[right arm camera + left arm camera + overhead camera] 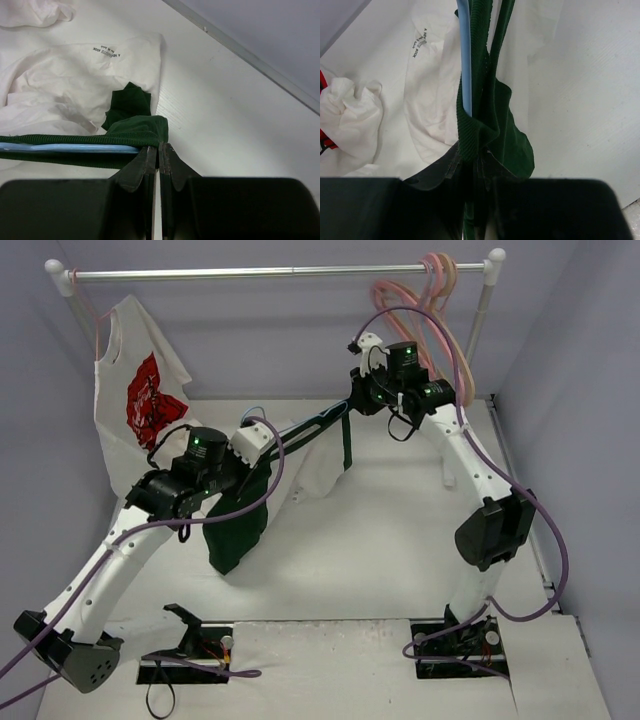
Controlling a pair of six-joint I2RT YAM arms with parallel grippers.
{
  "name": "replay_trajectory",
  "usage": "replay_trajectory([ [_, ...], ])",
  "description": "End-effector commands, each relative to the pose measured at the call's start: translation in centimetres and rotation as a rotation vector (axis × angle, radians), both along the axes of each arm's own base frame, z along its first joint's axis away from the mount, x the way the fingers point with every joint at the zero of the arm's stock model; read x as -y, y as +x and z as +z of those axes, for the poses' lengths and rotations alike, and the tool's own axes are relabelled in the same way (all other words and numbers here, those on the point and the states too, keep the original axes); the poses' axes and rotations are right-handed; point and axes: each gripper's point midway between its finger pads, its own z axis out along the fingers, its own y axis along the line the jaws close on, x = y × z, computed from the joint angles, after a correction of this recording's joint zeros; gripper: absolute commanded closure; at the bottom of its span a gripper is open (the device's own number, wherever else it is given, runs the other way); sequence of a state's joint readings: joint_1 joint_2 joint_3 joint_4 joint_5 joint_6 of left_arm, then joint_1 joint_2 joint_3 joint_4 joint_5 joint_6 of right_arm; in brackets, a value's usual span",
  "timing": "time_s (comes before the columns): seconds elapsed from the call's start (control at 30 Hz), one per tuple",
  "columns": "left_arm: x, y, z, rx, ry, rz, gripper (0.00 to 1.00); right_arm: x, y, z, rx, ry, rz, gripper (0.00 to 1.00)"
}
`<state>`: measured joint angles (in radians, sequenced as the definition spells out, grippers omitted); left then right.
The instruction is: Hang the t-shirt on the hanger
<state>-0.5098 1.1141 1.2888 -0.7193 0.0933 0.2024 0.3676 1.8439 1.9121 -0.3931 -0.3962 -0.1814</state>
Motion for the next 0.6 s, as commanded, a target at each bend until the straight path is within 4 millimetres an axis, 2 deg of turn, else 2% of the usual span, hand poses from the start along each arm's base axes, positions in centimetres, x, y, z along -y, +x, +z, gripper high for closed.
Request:
replay_trajectory([
  [0.0,-1.9,-0.5,2.0,0.033,0.044,0.044,1.00,3.9,3.1,6.6,0.256,-0.063,-0.149,1.00],
  [0.3,-1.8,0.0,2.4,0.030,0.056,0.049,1.00,0.3,-0.1,9.2,0.321,-0.071,-0.046,1.00],
  [0.57,-0.9,0.6,2.3,0.019,0.090,0.044,1.00,-1.4,-2.0,10.6,0.334,-0.057,-0.012,1.00],
])
